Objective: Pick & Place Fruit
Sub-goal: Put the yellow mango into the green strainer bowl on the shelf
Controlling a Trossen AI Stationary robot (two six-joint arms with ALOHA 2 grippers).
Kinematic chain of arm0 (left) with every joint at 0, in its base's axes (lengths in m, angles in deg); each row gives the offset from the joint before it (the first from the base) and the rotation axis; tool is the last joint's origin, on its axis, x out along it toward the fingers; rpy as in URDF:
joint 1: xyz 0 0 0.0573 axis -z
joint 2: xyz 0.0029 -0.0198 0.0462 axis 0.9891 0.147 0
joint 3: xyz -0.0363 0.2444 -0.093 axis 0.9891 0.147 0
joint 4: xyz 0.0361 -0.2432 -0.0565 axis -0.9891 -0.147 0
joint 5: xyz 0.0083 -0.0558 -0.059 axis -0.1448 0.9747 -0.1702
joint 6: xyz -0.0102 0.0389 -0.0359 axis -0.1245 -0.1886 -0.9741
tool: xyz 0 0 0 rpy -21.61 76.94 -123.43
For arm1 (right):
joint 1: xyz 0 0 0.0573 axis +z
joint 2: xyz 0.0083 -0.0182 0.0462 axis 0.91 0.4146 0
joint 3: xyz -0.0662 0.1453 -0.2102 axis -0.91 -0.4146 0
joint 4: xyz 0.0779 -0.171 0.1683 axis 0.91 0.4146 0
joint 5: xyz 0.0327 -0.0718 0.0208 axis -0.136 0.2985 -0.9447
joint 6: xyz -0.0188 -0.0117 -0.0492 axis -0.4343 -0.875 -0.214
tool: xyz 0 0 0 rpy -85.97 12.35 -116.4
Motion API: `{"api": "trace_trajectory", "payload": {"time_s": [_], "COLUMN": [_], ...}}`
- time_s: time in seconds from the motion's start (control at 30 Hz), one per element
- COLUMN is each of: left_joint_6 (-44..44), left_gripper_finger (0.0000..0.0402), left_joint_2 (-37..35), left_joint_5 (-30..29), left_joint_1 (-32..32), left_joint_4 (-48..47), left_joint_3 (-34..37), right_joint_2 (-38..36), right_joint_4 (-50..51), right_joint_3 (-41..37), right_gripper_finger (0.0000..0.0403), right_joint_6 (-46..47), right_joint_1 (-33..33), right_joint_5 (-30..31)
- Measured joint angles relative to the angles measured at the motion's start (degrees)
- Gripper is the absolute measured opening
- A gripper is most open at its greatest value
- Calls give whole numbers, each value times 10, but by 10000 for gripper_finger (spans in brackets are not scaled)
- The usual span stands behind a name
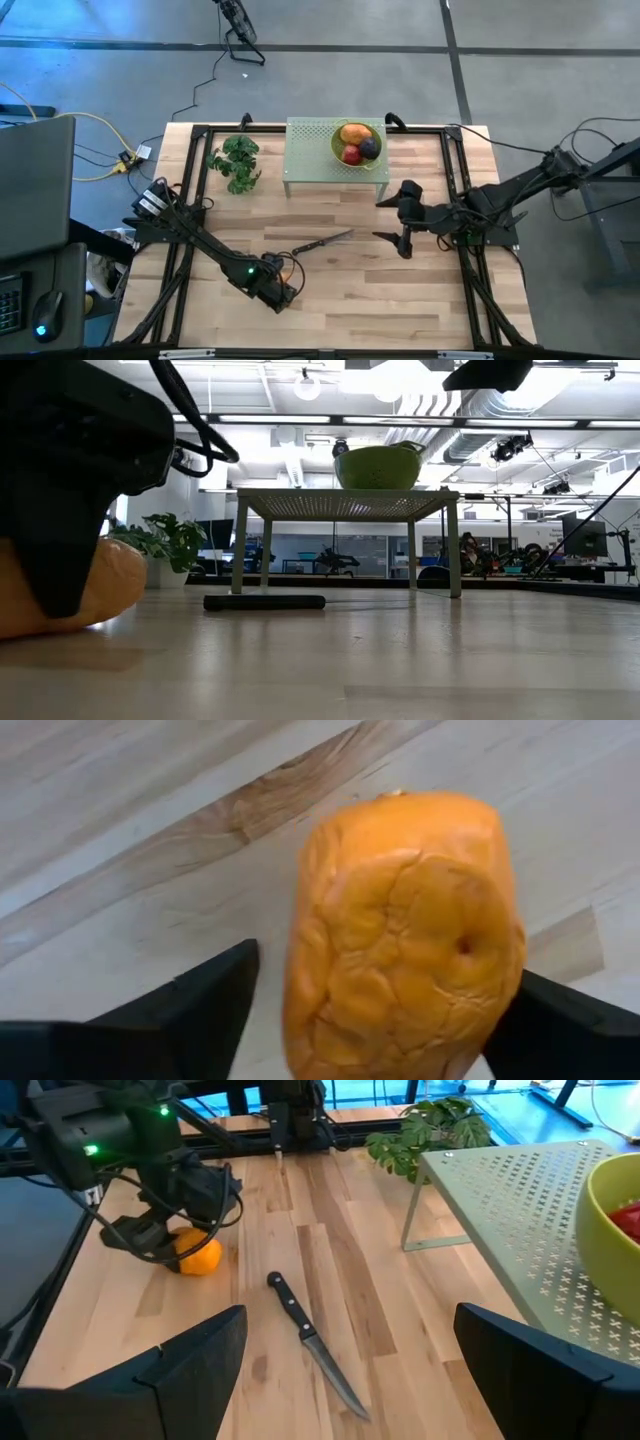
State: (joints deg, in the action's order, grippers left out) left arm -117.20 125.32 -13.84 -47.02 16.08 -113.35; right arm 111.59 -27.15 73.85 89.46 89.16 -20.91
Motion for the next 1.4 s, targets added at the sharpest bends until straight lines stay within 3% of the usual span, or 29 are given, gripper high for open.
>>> {"api": "trace_trajectory", "payload": {"time_s": [0.2,0.33,0.57,1.17,1.4], "left_joint_6": [6,40,118,447,550], "left_gripper_finger": [236,204,217,216,216], "left_joint_2": [0,-1,-12,-127,-139], "left_joint_5": [1,-1,0,-3,-7], "left_joint_1": [0,0,-24,-208,-264], "left_joint_4": [-17,-13,-3,101,173], "left_joint_3": [0,-4,-18,-19,-19], "right_joint_2": [0,0,0,0,0], "right_joint_4": [2,11,49,109,111], "right_joint_3": [0,0,0,0,0], "right_gripper_finger": [350,350,350,350,350], "right_joint_6": [2,2,9,30,30], "right_joint_1": [12,21,32,31,31], "right_joint_5": [0,0,1,0,1]}}
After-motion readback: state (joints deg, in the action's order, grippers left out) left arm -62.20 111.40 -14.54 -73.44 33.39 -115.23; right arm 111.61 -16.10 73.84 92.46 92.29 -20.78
